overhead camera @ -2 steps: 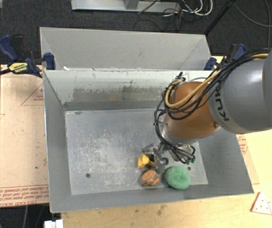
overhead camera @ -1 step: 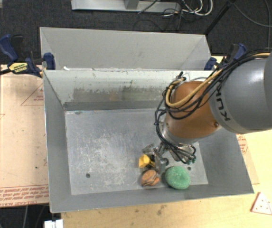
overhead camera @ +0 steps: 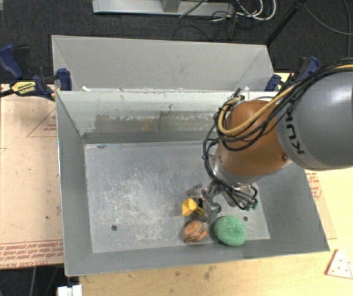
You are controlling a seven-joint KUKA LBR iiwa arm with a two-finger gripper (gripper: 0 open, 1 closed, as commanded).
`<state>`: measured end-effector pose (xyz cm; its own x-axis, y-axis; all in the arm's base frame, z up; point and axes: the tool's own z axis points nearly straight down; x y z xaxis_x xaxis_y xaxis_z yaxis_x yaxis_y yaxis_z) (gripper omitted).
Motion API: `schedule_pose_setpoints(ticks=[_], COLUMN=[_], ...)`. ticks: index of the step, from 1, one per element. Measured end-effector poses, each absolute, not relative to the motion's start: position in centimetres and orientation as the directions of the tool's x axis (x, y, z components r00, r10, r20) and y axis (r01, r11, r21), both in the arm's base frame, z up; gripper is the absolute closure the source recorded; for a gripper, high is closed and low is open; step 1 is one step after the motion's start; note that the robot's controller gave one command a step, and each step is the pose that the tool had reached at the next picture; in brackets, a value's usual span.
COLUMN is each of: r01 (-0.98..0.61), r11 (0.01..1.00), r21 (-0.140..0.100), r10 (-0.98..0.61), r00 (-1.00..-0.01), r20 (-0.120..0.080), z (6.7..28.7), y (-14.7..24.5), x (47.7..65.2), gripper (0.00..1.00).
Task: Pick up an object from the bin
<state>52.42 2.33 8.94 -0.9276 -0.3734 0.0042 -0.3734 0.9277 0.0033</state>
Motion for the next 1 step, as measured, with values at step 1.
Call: schedule_pose_setpoints(ticks=[1], r01=[-0.373], r11=[0.928], r21=[0.001], r10=[-0.373], r00=[-0.928], r20=[-0.001], z=[10.27], y=[2.36], x=[52.59], gripper=[1.00])
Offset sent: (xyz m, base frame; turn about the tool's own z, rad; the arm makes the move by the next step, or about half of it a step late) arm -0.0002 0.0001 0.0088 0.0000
